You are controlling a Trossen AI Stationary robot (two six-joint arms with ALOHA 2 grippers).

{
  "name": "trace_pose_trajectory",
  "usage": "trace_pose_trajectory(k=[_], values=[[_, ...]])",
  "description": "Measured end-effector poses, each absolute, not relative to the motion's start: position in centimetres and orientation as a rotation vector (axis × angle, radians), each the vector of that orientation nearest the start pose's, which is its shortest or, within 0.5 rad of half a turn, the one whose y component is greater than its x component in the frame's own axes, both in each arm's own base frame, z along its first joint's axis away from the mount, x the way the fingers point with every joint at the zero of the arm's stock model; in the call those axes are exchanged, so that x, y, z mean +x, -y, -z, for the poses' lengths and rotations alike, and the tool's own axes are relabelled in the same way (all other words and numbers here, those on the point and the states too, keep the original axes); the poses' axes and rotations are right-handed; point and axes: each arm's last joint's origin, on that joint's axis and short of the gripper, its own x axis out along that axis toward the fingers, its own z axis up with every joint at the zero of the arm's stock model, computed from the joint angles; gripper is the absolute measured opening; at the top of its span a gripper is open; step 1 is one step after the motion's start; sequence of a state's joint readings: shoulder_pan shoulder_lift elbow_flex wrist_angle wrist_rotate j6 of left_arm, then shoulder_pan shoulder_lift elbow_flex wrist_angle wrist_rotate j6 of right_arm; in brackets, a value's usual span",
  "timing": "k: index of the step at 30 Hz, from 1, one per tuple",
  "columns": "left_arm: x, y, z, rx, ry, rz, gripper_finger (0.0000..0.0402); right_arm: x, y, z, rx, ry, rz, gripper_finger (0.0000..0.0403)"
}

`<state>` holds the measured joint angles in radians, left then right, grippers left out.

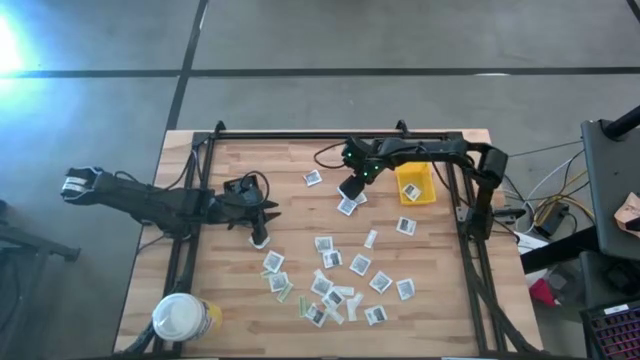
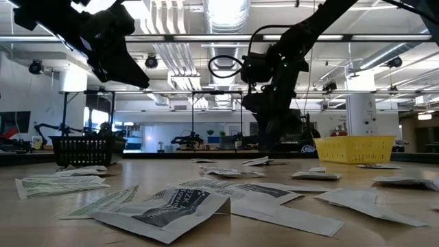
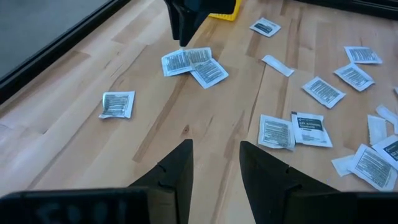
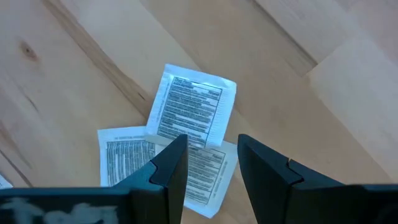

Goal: Pick & Place First Aid Supplies
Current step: Put the black pad into the yellow bin

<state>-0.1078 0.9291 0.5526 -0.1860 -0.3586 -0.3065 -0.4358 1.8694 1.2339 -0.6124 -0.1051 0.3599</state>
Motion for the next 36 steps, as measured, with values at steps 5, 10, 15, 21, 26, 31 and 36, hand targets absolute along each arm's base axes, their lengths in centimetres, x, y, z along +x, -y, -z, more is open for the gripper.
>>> trace_pose_trajectory(k=[5,10,15,21,26,31,36], values=[[19.2,1.1,-23.0,-0.166,-0.506,-0.325,0.0124,33.0,15.1,-16.8,0.642,-1.135,0.504,0.0137],[19.2,1.1,-23.0,-0.167,-0.506,-0.326,0.0124,33.1,15.1,-16.6,0.636,-1.113,0.502,0.0137],[19.2,1.1,-23.0,-0.168,-0.507,-0.326,0.0124,33.1,15.1,-16.3,0.630,-1.097,0.500,0.0137],[19.2,1.1,-23.0,-0.168,-0.507,-0.327,0.0124,32.7,14.9,-15.2,0.632,-1.088,0.502,0.0137],[19.2,1.1,-23.0,-0.169,-0.507,-0.327,0.0124,32.4,14.8,-14.5,0.633,-1.073,0.503,0.0137],[19.2,1.1,-23.0,-0.170,-0.507,-0.328,0.0124,32.0,14.7,-13.7,0.639,-1.067,0.507,0.0137],[19.2,1.1,-23.0,-0.170,-0.506,-0.328,0.0124,31.7,14.6,-13.4,0.659,-1.072,0.516,0.0137]])
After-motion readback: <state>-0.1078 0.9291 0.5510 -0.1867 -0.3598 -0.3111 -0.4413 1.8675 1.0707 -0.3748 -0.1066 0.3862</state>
